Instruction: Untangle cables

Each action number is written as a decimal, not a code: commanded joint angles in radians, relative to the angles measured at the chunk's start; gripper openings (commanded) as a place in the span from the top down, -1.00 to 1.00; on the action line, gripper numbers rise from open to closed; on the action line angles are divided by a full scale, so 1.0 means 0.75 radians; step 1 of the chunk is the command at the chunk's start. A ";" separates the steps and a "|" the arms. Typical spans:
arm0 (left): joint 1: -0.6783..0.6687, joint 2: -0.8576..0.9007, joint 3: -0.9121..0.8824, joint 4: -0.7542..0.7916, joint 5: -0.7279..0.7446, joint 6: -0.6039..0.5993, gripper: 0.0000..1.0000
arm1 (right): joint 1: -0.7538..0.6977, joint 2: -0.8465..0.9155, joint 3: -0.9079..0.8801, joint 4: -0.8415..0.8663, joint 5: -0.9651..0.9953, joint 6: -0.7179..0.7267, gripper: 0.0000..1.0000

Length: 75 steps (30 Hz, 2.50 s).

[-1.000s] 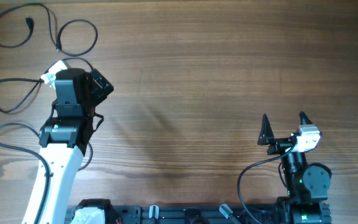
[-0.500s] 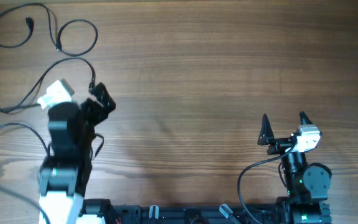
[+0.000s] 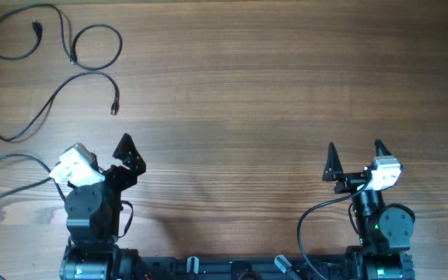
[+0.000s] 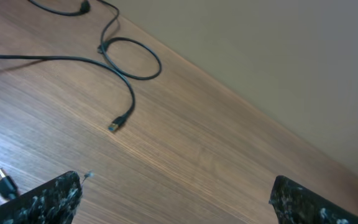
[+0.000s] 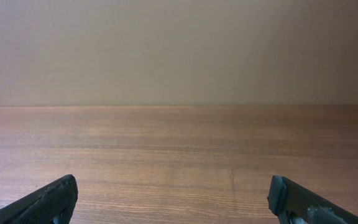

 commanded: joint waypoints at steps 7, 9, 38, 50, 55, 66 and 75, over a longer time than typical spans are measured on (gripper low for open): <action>-0.002 -0.193 -0.163 0.015 -0.112 0.030 -1.00 | 0.007 -0.017 -0.002 0.003 -0.012 -0.011 -0.99; -0.002 -0.231 -0.191 0.015 -0.113 0.030 -1.00 | 0.007 -0.017 -0.002 0.003 -0.012 -0.011 -1.00; -0.002 -0.429 -0.410 0.278 -0.268 0.031 -1.00 | 0.007 -0.017 -0.002 0.003 -0.012 -0.011 -1.00; -0.003 -0.429 -0.458 0.389 -0.267 0.031 -1.00 | 0.007 -0.017 -0.002 0.003 -0.012 -0.011 -1.00; -0.004 -0.429 -0.458 0.385 -0.267 0.182 -1.00 | 0.007 -0.017 -0.002 0.003 -0.012 -0.011 -1.00; -0.001 -0.429 -0.458 0.385 -0.261 0.386 -1.00 | 0.007 -0.017 -0.002 0.003 -0.012 -0.011 -1.00; -0.001 -0.429 -0.458 0.384 -0.227 0.410 -1.00 | 0.007 -0.015 -0.002 0.003 -0.012 -0.011 -1.00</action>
